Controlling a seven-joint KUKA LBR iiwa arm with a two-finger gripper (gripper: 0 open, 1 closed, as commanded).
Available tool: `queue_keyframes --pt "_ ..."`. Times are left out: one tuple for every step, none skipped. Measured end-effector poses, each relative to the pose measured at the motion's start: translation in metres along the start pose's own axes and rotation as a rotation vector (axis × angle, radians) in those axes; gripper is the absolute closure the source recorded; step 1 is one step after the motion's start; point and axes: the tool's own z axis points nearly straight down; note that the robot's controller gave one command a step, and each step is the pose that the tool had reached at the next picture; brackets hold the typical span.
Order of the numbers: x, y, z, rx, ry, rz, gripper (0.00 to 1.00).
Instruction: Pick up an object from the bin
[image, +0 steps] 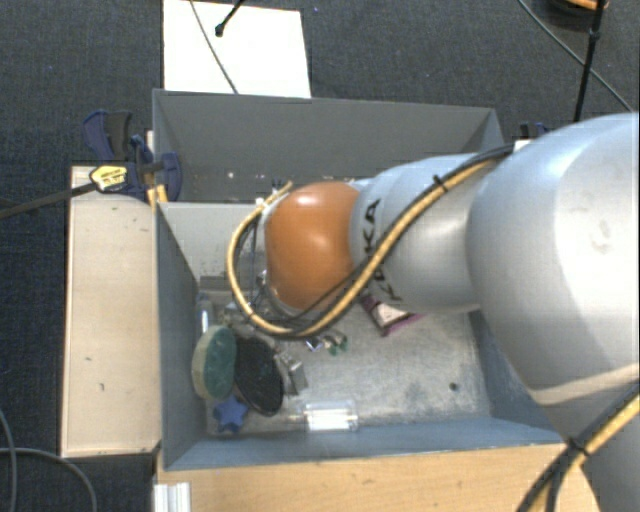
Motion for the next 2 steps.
queue_keyframes --pt "0.0282 0.045 -0.0006 0.022 -0.017 -0.386 0.0" --pt "0.0284 0.0448 -0.0004 0.022 -0.016 -0.385 1.0"
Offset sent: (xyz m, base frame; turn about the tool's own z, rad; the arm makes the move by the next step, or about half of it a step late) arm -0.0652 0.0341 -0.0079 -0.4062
